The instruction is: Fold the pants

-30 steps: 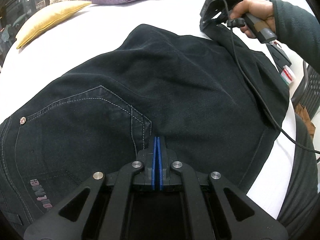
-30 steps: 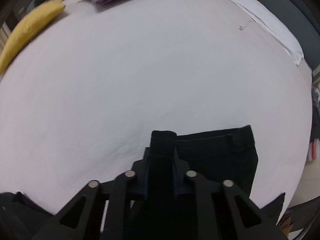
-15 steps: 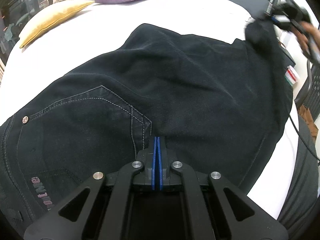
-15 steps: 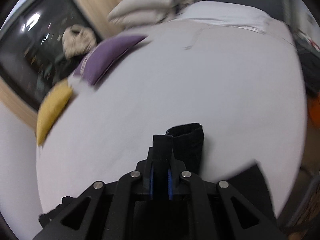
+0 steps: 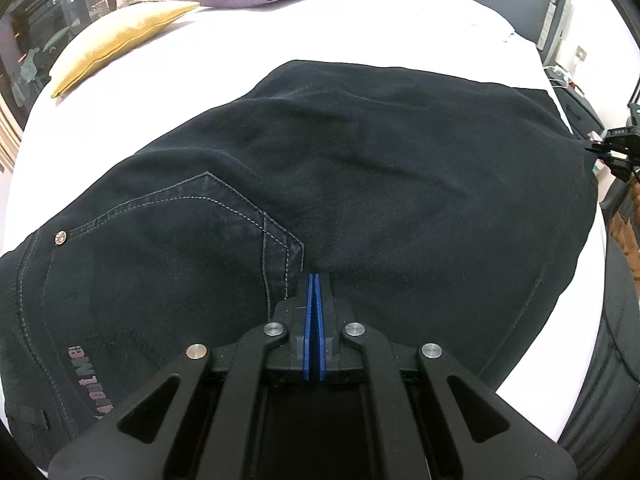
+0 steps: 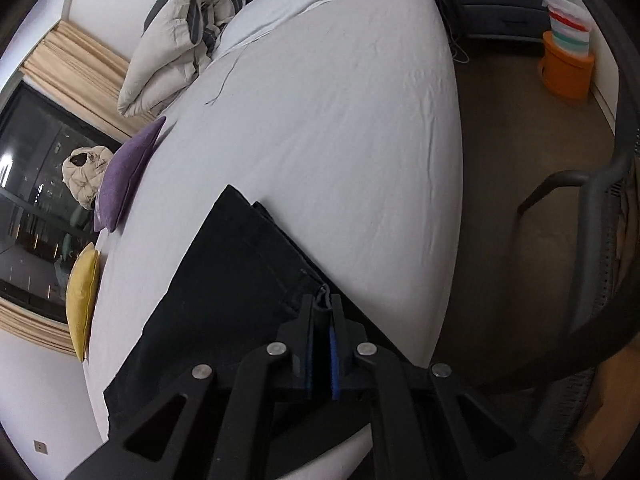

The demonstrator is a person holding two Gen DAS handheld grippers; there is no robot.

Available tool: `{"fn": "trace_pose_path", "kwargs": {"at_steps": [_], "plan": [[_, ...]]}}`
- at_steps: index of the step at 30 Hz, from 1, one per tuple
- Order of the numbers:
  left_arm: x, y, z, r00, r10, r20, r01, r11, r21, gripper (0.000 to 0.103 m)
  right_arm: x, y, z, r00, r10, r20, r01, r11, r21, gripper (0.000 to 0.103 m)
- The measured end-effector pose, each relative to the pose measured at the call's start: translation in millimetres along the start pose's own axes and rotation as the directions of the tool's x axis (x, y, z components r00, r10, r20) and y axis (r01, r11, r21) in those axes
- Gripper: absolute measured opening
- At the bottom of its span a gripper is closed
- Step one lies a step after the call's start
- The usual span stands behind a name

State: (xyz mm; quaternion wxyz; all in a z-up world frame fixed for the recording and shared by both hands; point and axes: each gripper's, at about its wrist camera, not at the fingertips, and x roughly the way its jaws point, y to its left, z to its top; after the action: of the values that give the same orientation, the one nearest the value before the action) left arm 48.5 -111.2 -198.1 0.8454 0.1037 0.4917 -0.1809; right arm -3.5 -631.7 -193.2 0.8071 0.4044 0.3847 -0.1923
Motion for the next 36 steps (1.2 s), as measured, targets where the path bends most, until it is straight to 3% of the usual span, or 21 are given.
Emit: {"fn": "trace_pose_path", "kwargs": {"at_steps": [8, 14, 15, 16, 17, 18, 19, 21, 23, 26, 27, 30, 32, 33, 34, 36], "plan": [[-4.8, -2.9, -0.2, 1.000, 0.021, 0.007, -0.021, 1.000, -0.003, 0.001, -31.3, -0.4, -9.3, 0.997, 0.023, 0.071, -0.021, 0.999, -0.024, 0.004], [-6.2, -5.2, -5.2, 0.999, 0.034, 0.029, -0.034, 0.999, 0.012, 0.001, 8.4, -40.9, -19.7, 0.998, 0.028, -0.055, -0.022, 0.994, 0.108, 0.005], [-6.7, -5.8, -6.8, 0.999, 0.033, 0.030, -0.033, 0.999, 0.015, 0.001, 9.4, -45.0, -19.8, 0.998, 0.031, -0.051, -0.024, 0.991, 0.132, 0.008], [-7.4, -5.7, -7.5, 0.999, 0.031, 0.029, -0.031, 0.999, 0.016, 0.001, 7.1, -50.1, -19.8, 0.998, 0.040, -0.040, -0.033, 0.987, 0.159, 0.020], [-8.3, -5.7, -8.4, 0.999, 0.027, 0.027, -0.028, 1.000, 0.013, 0.001, 3.5, -54.8, -18.1, 0.999, -0.003, -0.034, 0.009, 0.985, 0.175, 0.032], [-8.7, -5.7, -7.9, 0.999, 0.026, 0.024, -0.026, 1.000, 0.011, 0.001, -0.2, -59.5, -16.0, 0.998, -0.056, -0.031, 0.061, 0.980, 0.189, 0.056], [-9.6, -5.8, -7.4, 1.000, 0.026, 0.018, -0.026, 1.000, 0.011, 0.001, -6.5, -67.2, -14.2, 0.995, -0.098, -0.017, 0.099, 0.971, 0.219, 0.059], [-12.4, -6.7, -5.1, 1.000, 0.030, 0.002, -0.030, 0.999, 0.016, 0.001, -25.0, -67.4, -8.2, 0.991, -0.135, 0.020, 0.127, 0.970, 0.209, 0.059], [-17.0, -7.4, -1.8, 1.000, 0.029, -0.004, -0.029, 1.000, 0.005, 0.002, -39.6, -44.5, -3.6, 0.986, -0.151, 0.066, 0.144, 0.984, 0.104, 0.059], [-23.4, -13.9, 2.9, 1.000, 0.016, 0.021, -0.016, 1.000, 0.011, 0.002, -49.6, 7.2, -1.8, 0.994, -0.022, 0.109, 0.030, 0.997, -0.070, 0.058], [-23.5, -14.8, 3.3, 1.000, 0.012, 0.024, -0.013, 1.000, 0.015, 0.002, -46.1, 27.9, -3.3, 0.994, 0.049, 0.095, -0.035, 0.990, -0.138, 0.056], [-15.6, -19.4, 1.4, 1.000, 0.009, -0.006, -0.009, 1.000, 0.030, 0.002, -18.5, 62.9, -12.2, 0.994, 0.108, -0.001, -0.105, 0.960, -0.261, 0.055], [-12.1, -18.0, -2.3, 1.000, 0.006, -0.003, -0.006, 0.999, 0.038, 0.002, 16.1, 63.8, -19.4, 0.995, 0.044, -0.087, -0.067, 0.957, -0.282, 0.055], [-13.1, -17.4, -3.3, 1.000, 0.002, -0.001, -0.002, 0.999, 0.040, 0.002, 33.8, 53.2, -22.0, 0.992, -0.039, -0.121, 0.006, 0.963, -0.269, 0.051], [-14.5, -16.7, -3.7, 1.000, -0.001, -0.005, 0.001, 0.999, 0.041, 0.002, 37.9, 43.2, -22.9, 0.991, -0.065, -0.113, 0.034, 0.966, -0.257, 0.029], [-18.0, -14.2, -4.3, 1.000, -0.007, -0.015, 0.008, 0.999, 0.042, 0.002, 28.9, 34.5, -19.9, 0.989, -0.120, -0.083, 0.096, 0.964, -0.246, 0.020]]}}
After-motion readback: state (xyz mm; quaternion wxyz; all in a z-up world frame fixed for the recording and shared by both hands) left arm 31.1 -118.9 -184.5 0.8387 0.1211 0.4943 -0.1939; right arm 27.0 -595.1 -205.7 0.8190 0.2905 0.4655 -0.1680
